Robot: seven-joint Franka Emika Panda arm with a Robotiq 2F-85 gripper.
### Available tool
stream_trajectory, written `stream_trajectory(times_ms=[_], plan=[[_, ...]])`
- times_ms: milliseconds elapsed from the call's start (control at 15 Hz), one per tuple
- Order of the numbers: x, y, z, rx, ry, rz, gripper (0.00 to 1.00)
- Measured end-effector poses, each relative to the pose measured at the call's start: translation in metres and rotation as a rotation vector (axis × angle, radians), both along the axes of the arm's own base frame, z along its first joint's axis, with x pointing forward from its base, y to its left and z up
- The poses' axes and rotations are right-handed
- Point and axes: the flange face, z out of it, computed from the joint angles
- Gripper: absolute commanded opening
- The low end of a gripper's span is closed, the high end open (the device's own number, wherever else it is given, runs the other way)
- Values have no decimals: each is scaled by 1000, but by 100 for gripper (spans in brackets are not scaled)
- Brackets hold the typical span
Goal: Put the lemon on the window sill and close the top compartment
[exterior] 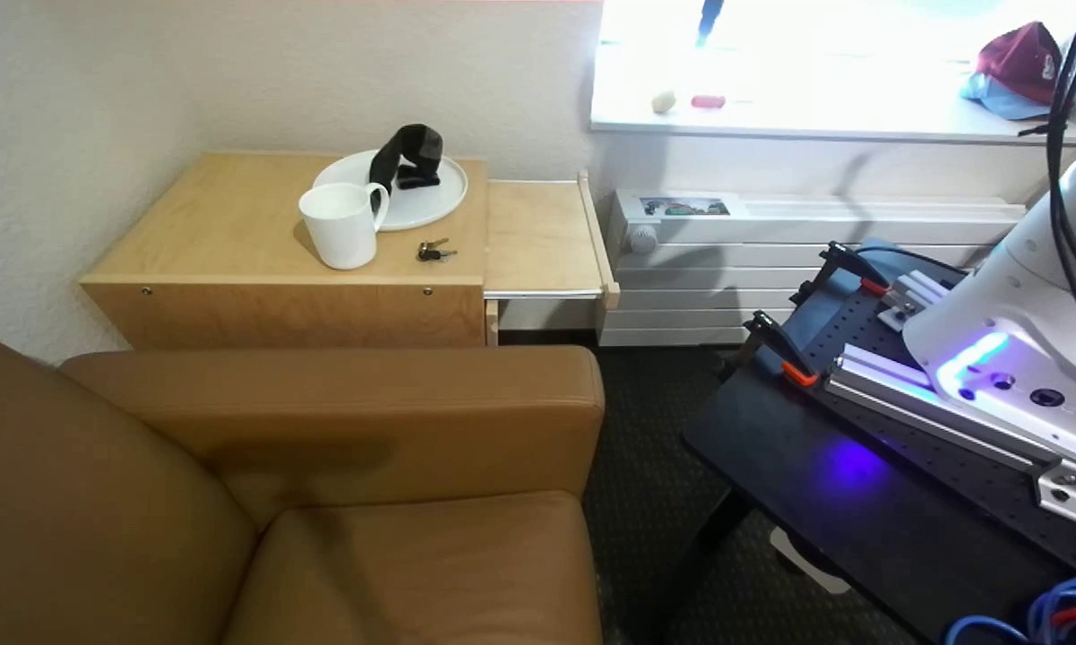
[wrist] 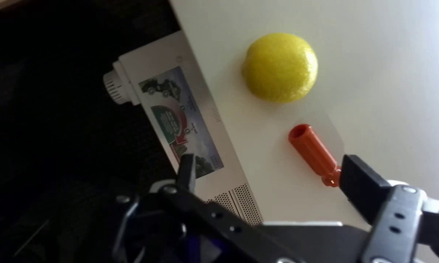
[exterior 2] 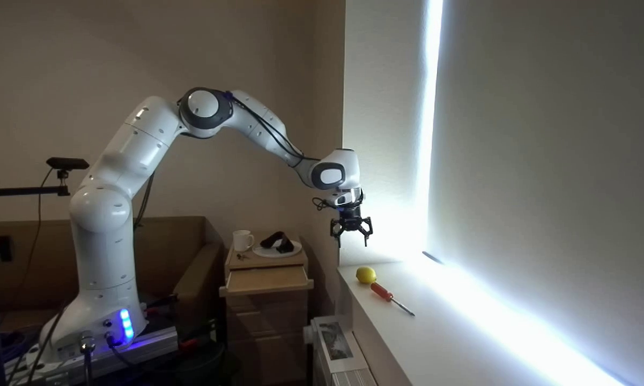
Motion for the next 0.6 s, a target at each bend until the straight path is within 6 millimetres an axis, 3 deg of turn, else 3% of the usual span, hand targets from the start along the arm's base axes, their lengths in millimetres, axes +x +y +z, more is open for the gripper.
stream_trajectory(times_ms=[333,600], plan=[[-57,53,-10,57,96,262,100],[-58,56,-8,55,94,264,100]])
